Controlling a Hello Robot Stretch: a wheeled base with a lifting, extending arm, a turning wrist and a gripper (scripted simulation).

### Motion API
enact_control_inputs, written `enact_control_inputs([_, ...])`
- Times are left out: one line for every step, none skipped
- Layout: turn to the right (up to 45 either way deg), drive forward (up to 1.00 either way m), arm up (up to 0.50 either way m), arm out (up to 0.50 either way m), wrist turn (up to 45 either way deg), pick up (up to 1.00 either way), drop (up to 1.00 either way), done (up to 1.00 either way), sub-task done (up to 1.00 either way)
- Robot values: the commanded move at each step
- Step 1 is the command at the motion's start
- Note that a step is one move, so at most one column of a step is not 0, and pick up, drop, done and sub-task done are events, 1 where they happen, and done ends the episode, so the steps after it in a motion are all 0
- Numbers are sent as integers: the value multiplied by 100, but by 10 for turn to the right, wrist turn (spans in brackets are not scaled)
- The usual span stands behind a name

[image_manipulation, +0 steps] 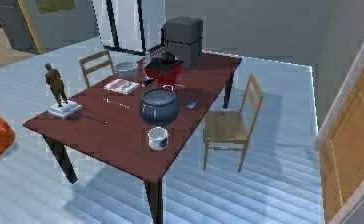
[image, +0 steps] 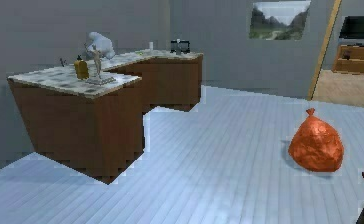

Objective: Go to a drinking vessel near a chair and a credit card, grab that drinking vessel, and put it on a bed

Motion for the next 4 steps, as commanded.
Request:
enact_control_inputs([120, 0, 0, 0, 0, 0, 0, 0, 0])
enact_control_inputs([0, 5, 0, 0, 0, 0, 0, 0, 0])
enact_control_inputs([-120, 0, 0, 0, 0, 0, 0, 0, 0])
enact_control_inputs([0, 0, 50, 0, 0, 0, 0, 0, 0])
